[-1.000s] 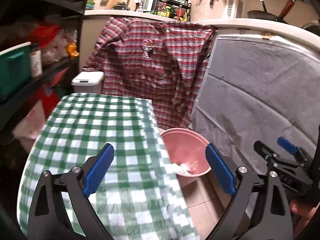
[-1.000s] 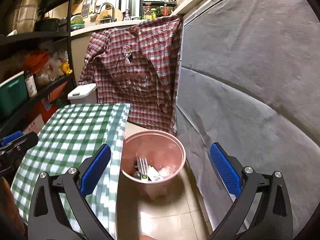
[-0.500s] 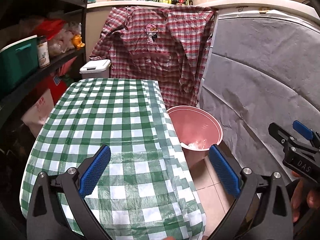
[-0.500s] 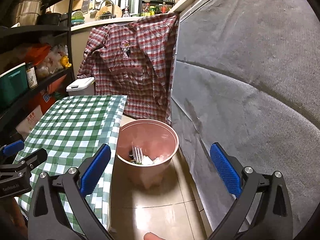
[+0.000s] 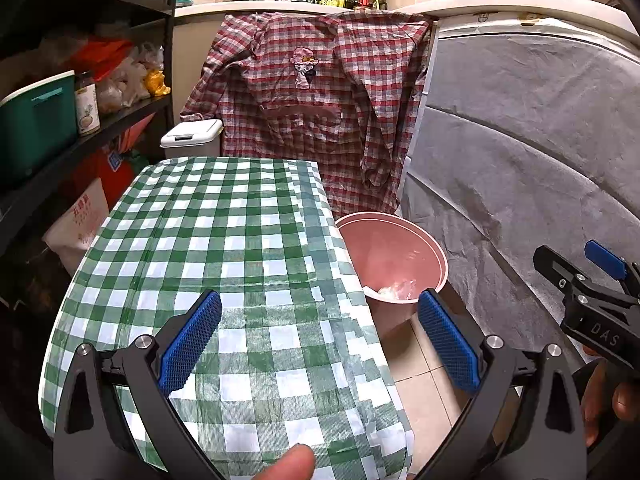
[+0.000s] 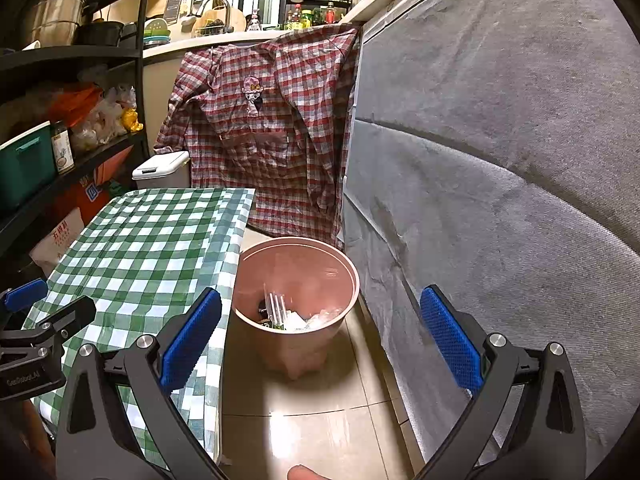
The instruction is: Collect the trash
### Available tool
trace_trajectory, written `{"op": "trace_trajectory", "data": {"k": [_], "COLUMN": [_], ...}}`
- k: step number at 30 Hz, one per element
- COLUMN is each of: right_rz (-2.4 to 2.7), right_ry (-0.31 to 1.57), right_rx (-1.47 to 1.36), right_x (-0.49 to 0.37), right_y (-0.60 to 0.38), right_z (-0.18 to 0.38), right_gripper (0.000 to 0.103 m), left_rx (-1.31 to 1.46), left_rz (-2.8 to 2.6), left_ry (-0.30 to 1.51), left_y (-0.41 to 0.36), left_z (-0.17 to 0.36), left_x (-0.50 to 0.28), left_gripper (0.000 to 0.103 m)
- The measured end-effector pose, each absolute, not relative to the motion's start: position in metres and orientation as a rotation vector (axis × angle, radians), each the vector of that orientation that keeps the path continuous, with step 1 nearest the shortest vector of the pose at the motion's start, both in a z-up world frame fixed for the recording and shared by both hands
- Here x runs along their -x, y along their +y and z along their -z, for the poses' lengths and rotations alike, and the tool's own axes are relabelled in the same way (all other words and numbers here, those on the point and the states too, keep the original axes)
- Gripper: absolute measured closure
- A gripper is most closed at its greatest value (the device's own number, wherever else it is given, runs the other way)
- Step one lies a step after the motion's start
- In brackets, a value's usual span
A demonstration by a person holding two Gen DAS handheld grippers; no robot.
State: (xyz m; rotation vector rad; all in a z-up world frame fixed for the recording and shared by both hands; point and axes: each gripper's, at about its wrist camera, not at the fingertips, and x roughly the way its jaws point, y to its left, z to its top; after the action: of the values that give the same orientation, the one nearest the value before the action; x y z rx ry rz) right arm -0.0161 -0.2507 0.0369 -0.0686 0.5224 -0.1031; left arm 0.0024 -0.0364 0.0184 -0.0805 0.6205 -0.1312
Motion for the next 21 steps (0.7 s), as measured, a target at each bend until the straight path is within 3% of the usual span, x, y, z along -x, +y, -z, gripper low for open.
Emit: {"op": "trace_trajectory", "data": {"k": [21], "right_rz": [0.106], "right_ry": [0.522], "right_rx": [0.071], "right_x": [0.0141], "right_y": [-0.2534], "right_z": [-0.0364], "right_gripper": [0.005], "left_rx": [0.067], "left_rz": [0.129], "left_ry": [0.616], "left_y": [-0.0377], "left_z": [-0.0224], "left_x": [-0.0018], "left_gripper": [0.008]}}
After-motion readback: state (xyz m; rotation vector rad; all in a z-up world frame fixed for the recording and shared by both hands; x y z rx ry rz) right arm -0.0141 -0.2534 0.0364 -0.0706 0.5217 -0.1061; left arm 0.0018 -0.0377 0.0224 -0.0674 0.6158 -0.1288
